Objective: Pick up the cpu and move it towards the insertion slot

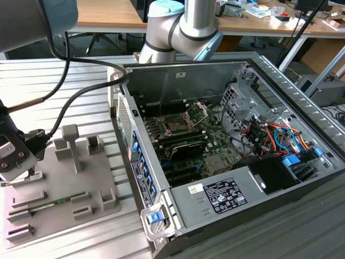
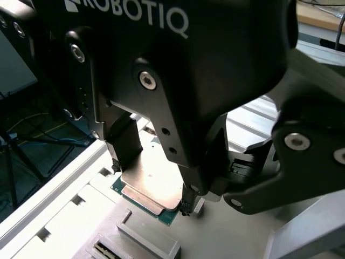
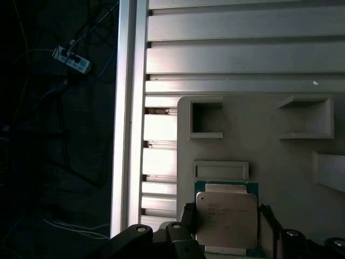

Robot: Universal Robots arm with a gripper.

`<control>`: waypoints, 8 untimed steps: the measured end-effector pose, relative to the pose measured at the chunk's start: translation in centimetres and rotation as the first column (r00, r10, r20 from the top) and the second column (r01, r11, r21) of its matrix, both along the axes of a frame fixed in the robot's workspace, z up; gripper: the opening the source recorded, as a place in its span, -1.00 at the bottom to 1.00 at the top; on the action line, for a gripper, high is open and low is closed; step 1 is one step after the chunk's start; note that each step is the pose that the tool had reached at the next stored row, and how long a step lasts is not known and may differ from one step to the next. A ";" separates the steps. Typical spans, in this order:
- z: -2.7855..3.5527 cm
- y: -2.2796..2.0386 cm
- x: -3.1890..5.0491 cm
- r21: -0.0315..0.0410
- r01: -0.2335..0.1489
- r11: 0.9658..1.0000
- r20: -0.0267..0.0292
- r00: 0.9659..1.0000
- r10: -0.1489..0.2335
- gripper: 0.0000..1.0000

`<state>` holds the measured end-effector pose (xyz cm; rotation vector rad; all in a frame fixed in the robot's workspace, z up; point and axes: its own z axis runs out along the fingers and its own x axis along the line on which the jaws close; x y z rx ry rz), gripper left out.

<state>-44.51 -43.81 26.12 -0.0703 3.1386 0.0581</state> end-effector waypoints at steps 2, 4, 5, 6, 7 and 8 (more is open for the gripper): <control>0.17 0.00 0.00 0.000 0.000 1.000 0.000 1.000 0.000 0.09; 0.46 0.00 0.00 0.000 0.000 1.000 0.000 1.000 0.000 0.09; 0.54 0.00 0.00 0.000 0.000 1.000 0.000 1.000 0.000 0.09; 0.63 0.00 0.00 0.000 0.000 1.000 0.000 1.000 0.000 0.09; 0.72 0.00 0.00 0.000 0.000 1.000 0.000 1.000 0.000 0.09; 0.81 0.00 0.00 0.000 0.000 1.000 0.000 1.000 0.000 0.09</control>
